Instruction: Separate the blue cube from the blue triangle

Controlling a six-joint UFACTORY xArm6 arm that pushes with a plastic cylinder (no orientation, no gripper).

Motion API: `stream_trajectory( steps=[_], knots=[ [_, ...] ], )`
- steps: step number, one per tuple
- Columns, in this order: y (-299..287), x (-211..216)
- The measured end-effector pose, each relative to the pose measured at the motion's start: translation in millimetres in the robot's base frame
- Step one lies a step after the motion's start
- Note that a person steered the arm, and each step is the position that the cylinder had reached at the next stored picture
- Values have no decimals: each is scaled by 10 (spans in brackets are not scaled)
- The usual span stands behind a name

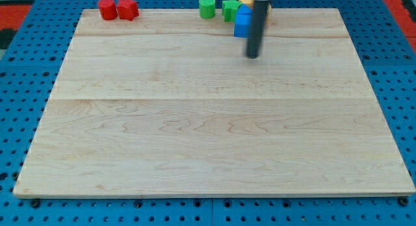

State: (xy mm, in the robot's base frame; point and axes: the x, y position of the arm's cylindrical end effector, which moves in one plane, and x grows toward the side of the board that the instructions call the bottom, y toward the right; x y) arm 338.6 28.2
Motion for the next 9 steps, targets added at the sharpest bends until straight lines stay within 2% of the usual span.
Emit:
stream_trajectory(
  steps=[1,2,4,5,6,7,8,9],
  knots=[
    [-1435,-290],
    [-945,-1079],
    [115,-1095],
    [360,-1078],
    [624,-732],
    [719,-673],
    [268,-809],
    [327,-1185]
  ],
)
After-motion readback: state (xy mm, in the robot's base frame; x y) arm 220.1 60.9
